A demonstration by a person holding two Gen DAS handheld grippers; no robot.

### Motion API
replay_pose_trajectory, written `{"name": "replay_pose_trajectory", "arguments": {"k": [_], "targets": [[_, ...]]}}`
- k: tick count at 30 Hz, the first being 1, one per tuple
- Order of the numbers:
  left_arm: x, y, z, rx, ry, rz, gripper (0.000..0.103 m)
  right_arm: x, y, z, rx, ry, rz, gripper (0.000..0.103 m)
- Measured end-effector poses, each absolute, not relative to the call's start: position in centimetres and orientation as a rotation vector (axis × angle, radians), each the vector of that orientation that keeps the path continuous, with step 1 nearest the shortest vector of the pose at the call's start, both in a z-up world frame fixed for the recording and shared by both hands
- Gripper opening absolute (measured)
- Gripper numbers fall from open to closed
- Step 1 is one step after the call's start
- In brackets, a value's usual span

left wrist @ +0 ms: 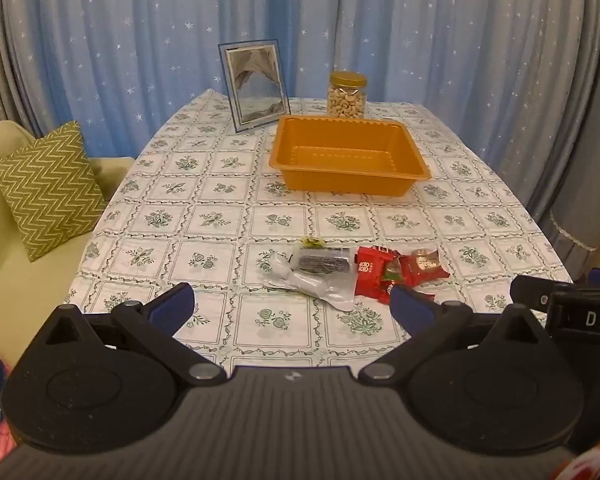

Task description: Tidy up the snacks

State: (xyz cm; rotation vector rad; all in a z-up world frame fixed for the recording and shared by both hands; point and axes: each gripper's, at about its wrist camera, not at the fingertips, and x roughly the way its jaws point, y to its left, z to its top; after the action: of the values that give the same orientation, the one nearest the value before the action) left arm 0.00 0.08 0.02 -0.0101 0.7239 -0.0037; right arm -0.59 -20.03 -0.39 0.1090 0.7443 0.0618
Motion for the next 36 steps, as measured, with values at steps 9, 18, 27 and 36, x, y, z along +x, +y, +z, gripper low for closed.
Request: {"name": "replay_pose_trajectory", "arguments": {"k": [9,18,27,36], "targets": [[0.12,0.69,0.37,-0.043,0.717,-0.021,0.103,-0.59,-19.97,-0.42,0.108,0.744,0.062,0.103],[-0.01,0.37,0.09,-0.031,0.708,-0.018,0.103,-0.57,-19.99,-0.46,0.109,0.744,0.061,0.103],[0.05,0.35,0.30,-0.031,0.708,-0.018,0.103,-0.64,-19.95,-0.39,0.110,0.744,0.061,0.103],[0.05,0.40,0.40,-0.032,0.709,-0.018,0.103,-0.54,-20.00,-0.50,0.109,0.744,0.060,0.103]]}}
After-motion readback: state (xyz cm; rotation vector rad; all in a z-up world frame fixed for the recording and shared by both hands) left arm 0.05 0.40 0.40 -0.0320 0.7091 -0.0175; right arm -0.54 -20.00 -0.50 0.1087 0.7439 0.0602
